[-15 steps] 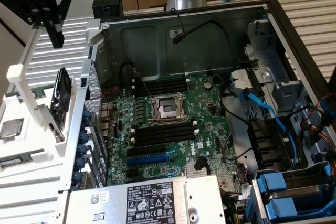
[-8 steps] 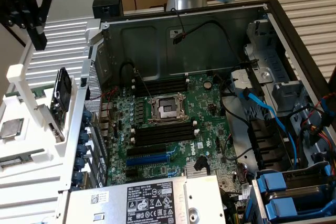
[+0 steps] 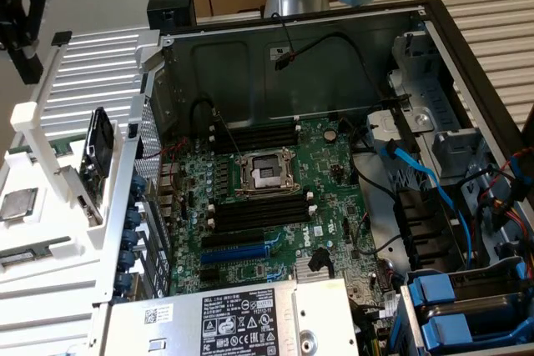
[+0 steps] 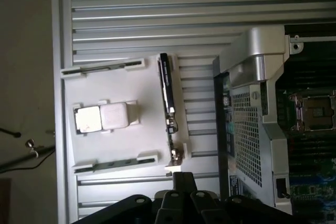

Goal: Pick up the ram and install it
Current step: 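Reach for the ram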

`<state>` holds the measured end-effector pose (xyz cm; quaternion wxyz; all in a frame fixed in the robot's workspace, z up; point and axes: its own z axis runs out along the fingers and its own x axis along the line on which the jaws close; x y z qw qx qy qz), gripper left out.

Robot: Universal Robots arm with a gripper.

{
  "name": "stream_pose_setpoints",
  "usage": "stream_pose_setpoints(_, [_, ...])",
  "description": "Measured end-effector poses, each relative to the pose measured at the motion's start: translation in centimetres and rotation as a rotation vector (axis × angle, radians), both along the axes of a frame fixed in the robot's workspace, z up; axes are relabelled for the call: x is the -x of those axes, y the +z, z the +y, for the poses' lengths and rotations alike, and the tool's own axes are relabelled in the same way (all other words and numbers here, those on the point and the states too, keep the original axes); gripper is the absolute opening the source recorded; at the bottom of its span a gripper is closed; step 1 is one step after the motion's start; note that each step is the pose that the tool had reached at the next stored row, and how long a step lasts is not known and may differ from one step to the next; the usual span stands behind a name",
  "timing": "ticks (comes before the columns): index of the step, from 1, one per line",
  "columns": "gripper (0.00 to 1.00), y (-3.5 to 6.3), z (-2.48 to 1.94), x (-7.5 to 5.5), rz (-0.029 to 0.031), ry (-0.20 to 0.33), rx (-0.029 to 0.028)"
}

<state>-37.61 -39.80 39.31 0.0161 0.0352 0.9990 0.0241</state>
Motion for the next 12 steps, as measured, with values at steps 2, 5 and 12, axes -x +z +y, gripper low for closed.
stream_pose_setpoints(2, [0.11,0.00,0.03,0.9,0.0007,0.000,0.0001])
stream_pose_setpoints(5, [0.11,0.00,0.28,2.2,0.0035,0.000,0.0038])
stream_pose_setpoints(12, [0.11,0.00,0.83,5.5,0.0121,0.002,0.0222])
